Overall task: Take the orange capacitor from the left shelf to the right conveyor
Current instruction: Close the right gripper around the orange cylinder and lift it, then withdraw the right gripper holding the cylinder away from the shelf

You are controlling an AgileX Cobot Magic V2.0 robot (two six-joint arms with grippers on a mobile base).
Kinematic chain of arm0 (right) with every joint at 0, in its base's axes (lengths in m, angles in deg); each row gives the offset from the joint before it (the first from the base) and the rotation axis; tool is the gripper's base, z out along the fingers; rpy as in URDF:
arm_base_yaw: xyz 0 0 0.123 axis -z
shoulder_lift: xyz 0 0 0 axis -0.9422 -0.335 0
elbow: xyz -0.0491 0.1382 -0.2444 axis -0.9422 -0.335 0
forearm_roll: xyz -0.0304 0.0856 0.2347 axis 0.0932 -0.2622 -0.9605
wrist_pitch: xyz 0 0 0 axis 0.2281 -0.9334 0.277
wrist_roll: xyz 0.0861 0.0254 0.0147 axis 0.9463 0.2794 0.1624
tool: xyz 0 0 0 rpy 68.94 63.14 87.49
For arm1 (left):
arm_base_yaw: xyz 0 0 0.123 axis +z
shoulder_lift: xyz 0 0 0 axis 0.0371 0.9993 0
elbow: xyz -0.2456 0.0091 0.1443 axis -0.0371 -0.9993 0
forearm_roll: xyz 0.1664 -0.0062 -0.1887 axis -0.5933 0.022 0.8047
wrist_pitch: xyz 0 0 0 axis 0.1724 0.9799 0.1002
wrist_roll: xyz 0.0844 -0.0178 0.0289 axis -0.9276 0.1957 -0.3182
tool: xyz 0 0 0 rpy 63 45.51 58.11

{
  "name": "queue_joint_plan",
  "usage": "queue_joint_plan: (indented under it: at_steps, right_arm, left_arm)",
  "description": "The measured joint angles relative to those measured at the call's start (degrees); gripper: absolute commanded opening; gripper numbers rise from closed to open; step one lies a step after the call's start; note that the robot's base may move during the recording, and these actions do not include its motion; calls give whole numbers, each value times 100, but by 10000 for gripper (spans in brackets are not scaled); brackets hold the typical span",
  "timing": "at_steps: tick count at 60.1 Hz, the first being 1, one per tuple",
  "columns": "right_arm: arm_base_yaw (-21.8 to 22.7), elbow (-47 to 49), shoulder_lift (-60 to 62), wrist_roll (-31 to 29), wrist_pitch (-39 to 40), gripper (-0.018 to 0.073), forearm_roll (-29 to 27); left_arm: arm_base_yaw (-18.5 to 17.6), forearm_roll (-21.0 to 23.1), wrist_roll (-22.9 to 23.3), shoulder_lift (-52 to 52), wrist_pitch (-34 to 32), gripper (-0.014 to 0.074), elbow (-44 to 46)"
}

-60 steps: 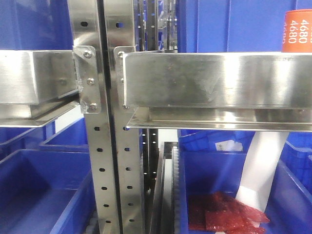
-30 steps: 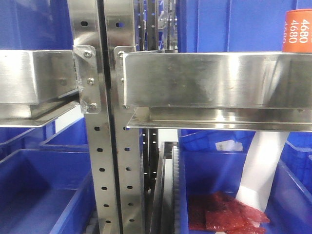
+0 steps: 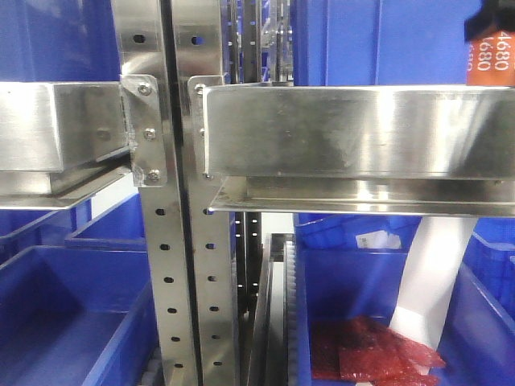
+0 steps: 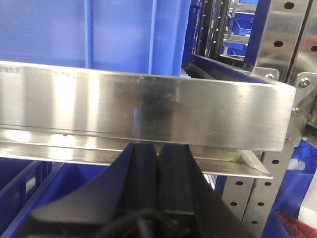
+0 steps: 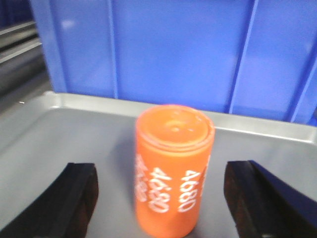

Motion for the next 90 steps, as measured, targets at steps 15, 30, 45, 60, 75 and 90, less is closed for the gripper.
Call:
queue_joint_plan:
  at_steps: [15, 30, 45, 60, 75, 90]
  right_arm:
    - [227, 0, -585, 40, 584, 616, 0]
    - [227, 13, -1060, 393, 1276, 590, 0]
    - [227, 165, -1327, 564, 1619, 289, 64]
    - [227, 673, -1461, 568, 1526, 104, 324]
    - [179, 774, -1000, 568, 1070, 102, 753]
    - [-192, 774, 535, 568, -111, 102, 1029]
  left_arm:
    - [0, 0, 0, 0, 0, -105, 0]
    - [0, 0, 0, 0, 0, -105, 0]
    - [0, 0, 0, 0, 0, -105, 0]
    - [0, 0, 0, 0, 0, -105, 0]
    - [0, 0, 0, 0, 0, -105, 0]
    - [0, 0, 0, 0, 0, -105, 0]
